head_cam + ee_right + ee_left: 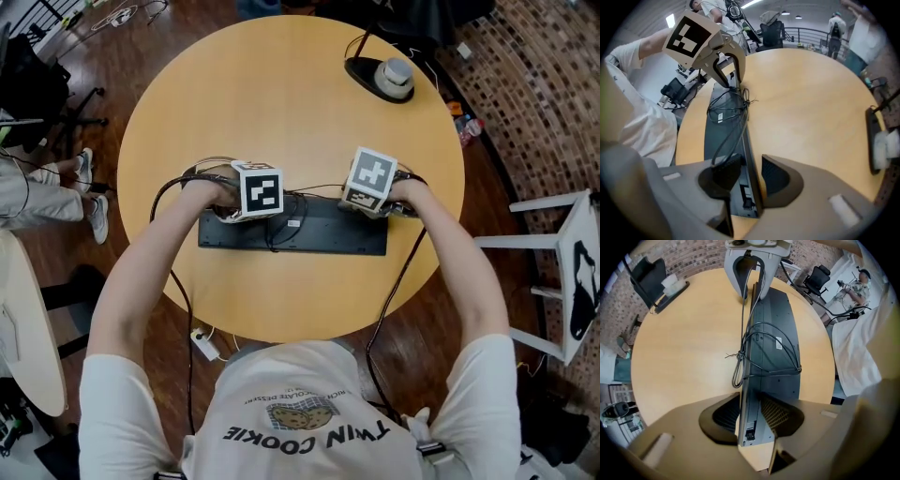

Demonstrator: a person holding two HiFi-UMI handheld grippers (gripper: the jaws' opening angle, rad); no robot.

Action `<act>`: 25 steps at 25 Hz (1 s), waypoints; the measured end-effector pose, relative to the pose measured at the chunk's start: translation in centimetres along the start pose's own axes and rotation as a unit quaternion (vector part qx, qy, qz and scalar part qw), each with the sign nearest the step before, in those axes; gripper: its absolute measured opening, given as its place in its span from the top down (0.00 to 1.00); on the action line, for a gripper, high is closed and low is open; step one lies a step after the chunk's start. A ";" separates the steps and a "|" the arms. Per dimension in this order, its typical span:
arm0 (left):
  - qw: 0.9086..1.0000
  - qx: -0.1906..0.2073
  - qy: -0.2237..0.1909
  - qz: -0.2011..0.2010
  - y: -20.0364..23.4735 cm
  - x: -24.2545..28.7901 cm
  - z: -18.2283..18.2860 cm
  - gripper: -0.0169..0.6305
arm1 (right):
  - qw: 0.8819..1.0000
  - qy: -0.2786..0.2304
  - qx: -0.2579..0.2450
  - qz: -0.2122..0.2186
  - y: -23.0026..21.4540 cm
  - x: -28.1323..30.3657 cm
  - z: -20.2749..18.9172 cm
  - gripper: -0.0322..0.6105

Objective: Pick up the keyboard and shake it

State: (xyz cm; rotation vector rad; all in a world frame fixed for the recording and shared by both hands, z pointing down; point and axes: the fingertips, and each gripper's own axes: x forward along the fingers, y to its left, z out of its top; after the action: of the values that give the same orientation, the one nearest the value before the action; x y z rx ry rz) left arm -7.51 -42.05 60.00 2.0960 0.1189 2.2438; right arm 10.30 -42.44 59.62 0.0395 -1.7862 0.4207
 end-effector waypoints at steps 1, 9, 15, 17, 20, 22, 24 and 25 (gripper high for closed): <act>1.000 -0.005 -0.005 0.020 0.3 -0.3 -0.1 0.77 | 1.000 -0.007 0.005 -0.021 -0.2 -0.4 0.1 0.75; 0.985 -0.040 -0.078 0.150 -1.4 -3.1 -0.6 0.96 | 0.989 -0.050 0.052 -0.126 3.2 -1.9 0.0 0.77; 0.970 -0.067 -0.143 0.186 -6.9 -5.9 -1.9 0.96 | 0.974 -0.108 0.086 -0.178 9.2 -3.0 1.9 0.78; 0.962 -0.075 -0.165 0.202 -8.9 -6.6 -2.2 0.96 | 0.971 -0.113 0.086 -0.191 11.8 -2.9 2.3 0.78; 0.952 -0.088 -0.195 0.219 -12.5 -7.3 -2.5 0.96 | 0.967 -0.117 0.088 -0.207 15.8 -2.6 2.9 0.79; 0.944 -0.105 -0.218 0.223 -15.0 -7.9 -2.9 0.96 | 0.965 -0.130 0.089 -0.212 18.6 -2.4 3.7 0.84; 0.936 -0.127 -0.240 0.223 -17.5 -8.3 -3.3 0.96 | 0.962 -0.147 0.091 -0.213 21.2 -2.2 4.4 0.86; 0.932 -0.139 -0.250 0.223 -18.5 -8.4 -3.5 0.96 | 0.960 -0.155 0.094 -0.214 22.4 -2.0 4.7 0.86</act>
State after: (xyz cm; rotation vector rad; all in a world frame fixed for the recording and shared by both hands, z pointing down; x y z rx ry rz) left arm -10.48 -24.53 49.55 2.6254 -0.7217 1.6695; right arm 0.89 -23.40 50.97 0.6459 -1.9709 0.2773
